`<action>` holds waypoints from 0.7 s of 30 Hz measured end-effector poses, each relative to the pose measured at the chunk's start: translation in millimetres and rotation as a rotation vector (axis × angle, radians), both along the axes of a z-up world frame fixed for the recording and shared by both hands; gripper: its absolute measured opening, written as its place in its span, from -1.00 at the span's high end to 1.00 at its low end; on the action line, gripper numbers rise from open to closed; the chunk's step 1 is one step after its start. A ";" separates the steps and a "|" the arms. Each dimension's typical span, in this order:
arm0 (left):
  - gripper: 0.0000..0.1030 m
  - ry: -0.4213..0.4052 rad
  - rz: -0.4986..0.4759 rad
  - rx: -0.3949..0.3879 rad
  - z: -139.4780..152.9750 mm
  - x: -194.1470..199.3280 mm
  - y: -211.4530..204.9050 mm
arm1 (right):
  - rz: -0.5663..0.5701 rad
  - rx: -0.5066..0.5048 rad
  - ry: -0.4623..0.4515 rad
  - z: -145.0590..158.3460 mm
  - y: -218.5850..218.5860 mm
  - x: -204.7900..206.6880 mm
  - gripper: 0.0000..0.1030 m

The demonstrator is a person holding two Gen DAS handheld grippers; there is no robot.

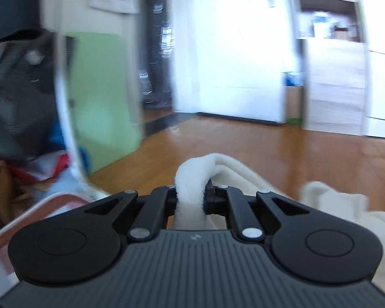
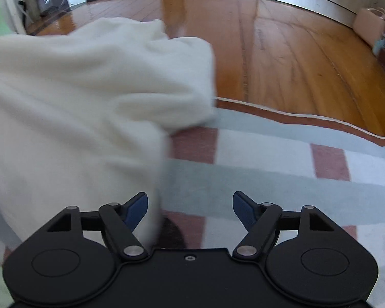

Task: Fold clothes

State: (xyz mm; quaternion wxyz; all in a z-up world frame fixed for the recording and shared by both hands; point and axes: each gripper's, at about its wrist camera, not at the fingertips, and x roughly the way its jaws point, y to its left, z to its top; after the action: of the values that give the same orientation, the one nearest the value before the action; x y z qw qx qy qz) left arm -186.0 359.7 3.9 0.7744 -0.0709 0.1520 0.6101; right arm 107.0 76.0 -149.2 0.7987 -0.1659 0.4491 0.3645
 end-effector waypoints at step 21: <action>0.23 -0.152 -0.703 -0.581 -63.5 97.7 -20.1 | -0.338 0.576 0.775 -42.9 14.8 70.0 -0.51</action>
State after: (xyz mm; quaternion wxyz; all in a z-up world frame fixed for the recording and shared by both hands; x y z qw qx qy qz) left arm -88.3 339.6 -59.6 0.8912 -0.2740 0.2742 0.2355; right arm 177.0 90.8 -192.2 0.6345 0.2831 0.6143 0.3740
